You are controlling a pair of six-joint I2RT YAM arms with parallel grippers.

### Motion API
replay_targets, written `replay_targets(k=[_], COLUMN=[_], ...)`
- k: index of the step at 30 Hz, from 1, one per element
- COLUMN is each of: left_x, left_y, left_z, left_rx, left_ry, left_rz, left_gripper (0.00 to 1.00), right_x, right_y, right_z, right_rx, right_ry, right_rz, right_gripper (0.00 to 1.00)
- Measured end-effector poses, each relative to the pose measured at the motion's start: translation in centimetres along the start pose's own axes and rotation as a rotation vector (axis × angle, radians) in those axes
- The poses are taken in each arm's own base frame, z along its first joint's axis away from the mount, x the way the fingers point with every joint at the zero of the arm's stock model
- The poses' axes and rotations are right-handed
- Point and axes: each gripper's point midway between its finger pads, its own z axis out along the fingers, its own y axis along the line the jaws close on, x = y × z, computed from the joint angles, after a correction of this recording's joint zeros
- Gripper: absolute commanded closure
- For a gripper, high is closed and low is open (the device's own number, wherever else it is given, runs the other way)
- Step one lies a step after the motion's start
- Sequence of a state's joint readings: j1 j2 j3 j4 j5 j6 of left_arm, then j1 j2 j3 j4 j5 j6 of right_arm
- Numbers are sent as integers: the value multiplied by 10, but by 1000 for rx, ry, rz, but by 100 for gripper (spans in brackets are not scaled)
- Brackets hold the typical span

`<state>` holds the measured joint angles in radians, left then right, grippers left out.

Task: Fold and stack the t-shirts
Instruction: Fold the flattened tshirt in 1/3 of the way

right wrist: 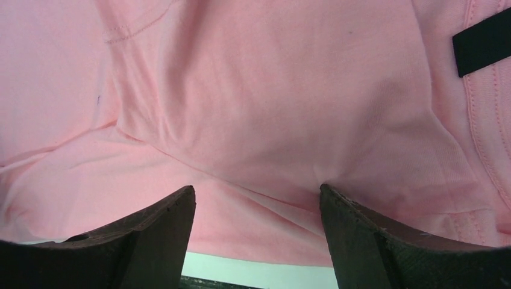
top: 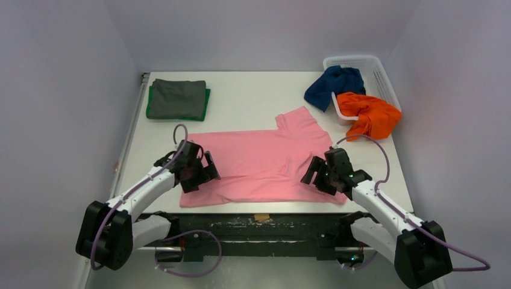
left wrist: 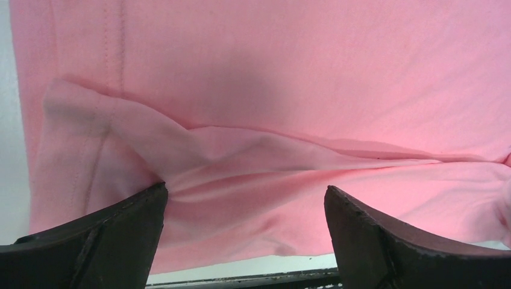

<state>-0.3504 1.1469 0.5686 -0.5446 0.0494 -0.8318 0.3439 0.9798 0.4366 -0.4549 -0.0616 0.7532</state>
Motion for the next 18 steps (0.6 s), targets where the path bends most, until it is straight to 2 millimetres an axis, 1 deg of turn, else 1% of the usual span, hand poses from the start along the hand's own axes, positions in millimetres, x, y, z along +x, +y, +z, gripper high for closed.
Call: replay_targets(k=[5, 9, 13, 15, 16, 18], left_x=[9, 10, 11, 7, 2, -16], left_y=[13, 19, 26, 25, 23, 15], left_z=[-5, -7, -9, -13, -17, -26], left_rx=[-33, -65, -104, -119, -124, -125], left_ry=[5, -2, 3, -2, -15, -71], left_rz=[-20, -22, -18, -12, -9, -2], left_gripper=[0, 0, 0, 0, 0, 0], right_x=[10, 24, 30, 27, 21, 4], right_y=[0, -12, -26, -27, -25, -16], right_z=[-6, -17, -26, -31, -33, -40], right_rx=[-16, 32, 94, 109, 112, 108], right_ry=[5, 40, 52, 44, 29, -16], right_rz=[27, 50, 52, 39, 29, 5], right_gripper=[25, 25, 24, 23, 22, 20])
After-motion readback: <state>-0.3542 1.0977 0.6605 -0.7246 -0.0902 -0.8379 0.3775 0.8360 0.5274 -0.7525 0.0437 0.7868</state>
